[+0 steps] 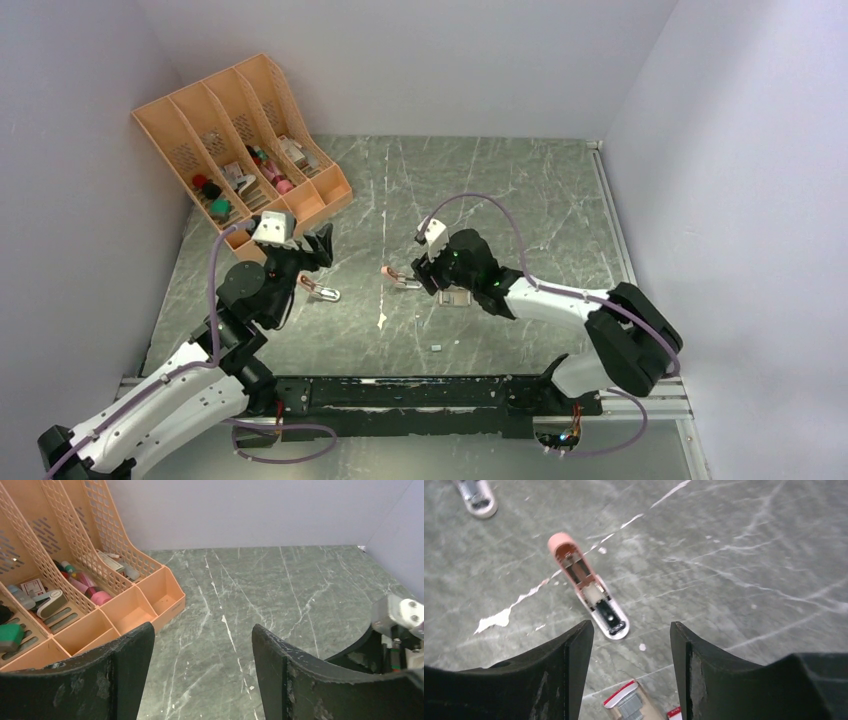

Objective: Load the staples into the stapler
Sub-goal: Adjust the stapler at the center of the board.

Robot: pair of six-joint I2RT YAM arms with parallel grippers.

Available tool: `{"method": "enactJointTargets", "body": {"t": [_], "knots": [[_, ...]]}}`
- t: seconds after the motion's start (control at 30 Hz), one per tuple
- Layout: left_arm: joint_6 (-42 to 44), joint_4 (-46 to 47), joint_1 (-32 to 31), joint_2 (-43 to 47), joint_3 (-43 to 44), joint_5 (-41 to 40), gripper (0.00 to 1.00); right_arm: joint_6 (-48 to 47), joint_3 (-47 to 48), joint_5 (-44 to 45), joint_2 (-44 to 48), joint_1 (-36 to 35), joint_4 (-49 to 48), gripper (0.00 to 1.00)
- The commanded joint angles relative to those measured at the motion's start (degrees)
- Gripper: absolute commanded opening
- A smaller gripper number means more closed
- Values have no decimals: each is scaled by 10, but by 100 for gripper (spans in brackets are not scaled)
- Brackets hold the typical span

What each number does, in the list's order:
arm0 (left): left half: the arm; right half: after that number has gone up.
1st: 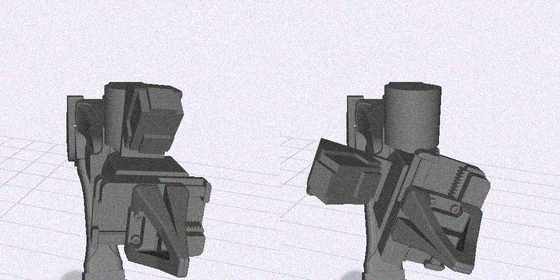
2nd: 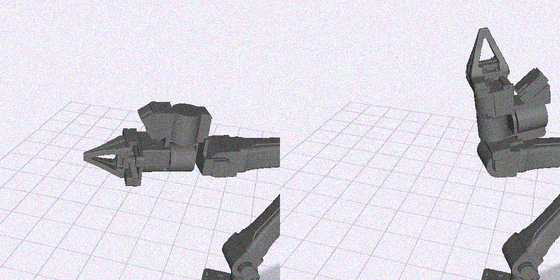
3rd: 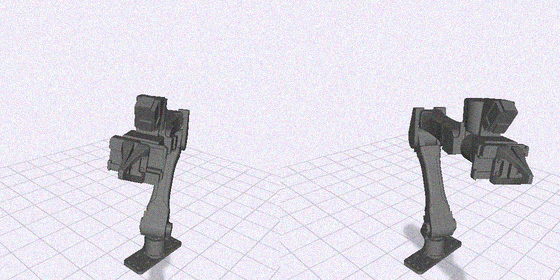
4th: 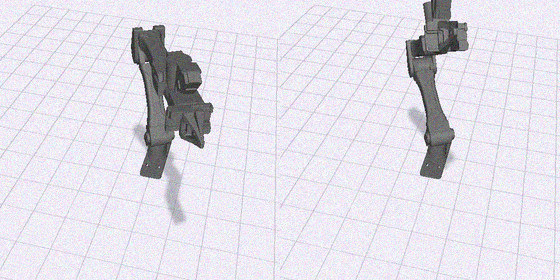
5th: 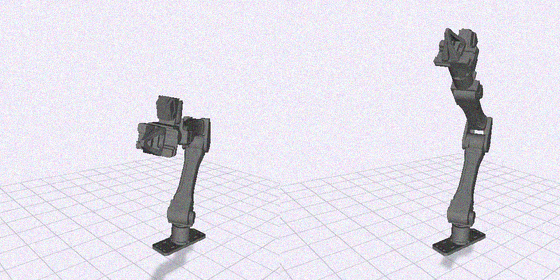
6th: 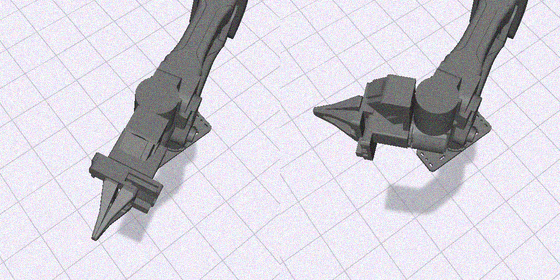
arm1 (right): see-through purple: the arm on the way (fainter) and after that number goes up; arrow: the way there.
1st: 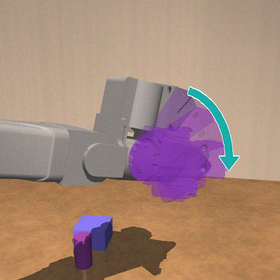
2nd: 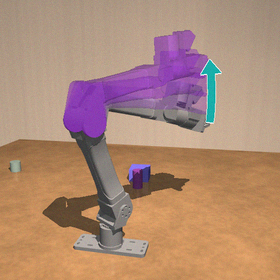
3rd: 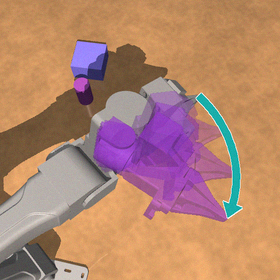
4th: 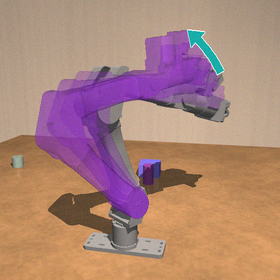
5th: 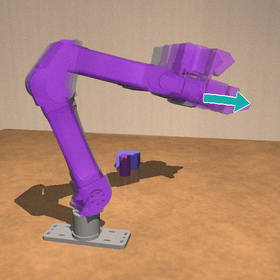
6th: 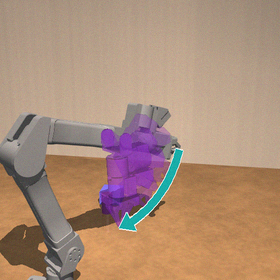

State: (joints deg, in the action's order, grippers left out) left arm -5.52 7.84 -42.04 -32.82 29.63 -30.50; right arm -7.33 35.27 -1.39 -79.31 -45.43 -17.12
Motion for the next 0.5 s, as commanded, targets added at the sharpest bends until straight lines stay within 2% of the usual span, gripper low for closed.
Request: {"method": "enactJointTargets", "body": {"t": [0.0,0.17,0.47], "knots": [[-6,6,4,-4,15,3,76,-39,22,-183,-41,37,15,63],[5,10,5,-11,16,9,76,-102,40,-233,-86,38,6,65],[14,21,5,-20,15,11,76,-128,69,-209,-155,40,-10,67]]}}
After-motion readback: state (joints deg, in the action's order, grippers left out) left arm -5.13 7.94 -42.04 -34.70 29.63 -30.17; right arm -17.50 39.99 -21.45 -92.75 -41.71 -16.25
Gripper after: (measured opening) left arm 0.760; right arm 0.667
